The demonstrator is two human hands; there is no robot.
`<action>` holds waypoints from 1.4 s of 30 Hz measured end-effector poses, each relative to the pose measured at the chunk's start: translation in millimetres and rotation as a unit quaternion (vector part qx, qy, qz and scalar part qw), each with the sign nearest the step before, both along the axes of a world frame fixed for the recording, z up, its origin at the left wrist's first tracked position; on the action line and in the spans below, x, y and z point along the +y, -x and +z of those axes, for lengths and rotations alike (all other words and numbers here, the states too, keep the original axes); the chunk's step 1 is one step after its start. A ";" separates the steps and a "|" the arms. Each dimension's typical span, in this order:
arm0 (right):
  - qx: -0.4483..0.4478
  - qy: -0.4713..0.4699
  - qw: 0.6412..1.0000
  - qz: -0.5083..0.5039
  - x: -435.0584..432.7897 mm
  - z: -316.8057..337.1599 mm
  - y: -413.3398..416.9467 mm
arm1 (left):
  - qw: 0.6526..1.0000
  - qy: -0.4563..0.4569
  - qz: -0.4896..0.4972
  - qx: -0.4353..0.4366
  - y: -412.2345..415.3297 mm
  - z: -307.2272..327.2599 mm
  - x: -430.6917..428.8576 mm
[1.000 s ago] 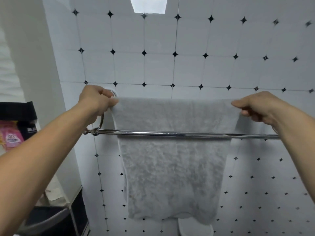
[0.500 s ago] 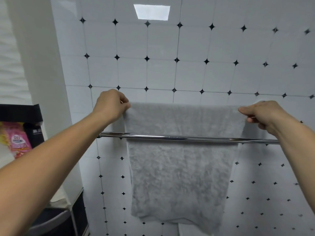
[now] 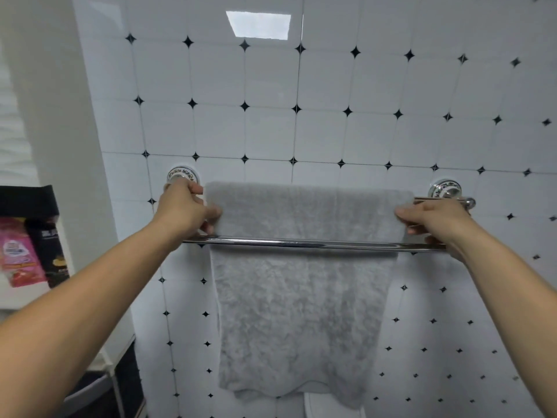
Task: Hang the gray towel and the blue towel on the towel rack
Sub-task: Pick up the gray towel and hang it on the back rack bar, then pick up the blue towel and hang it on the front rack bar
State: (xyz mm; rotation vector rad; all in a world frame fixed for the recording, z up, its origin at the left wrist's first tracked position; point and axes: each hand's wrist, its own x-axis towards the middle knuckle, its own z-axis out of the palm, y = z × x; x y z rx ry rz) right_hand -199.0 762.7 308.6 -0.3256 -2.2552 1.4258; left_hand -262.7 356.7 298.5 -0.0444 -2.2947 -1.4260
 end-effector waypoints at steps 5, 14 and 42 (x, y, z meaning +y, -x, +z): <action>0.030 -0.009 0.999 0.011 -2.2 2.3 6.0 | 0.997 0.022 0.055 0.039 5.9 3.1 -9.0; 0.022 -0.211 0.961 -0.177 -16.3 -11.8 0.1 | 0.994 -0.004 0.031 0.101 -12.5 -12.5 -29.0; 0.037 -0.303 0.916 0.261 -599.9 -220.0 -56.8 | 0.993 0.012 0.086 -0.078 -204.2 -237.4 -444.4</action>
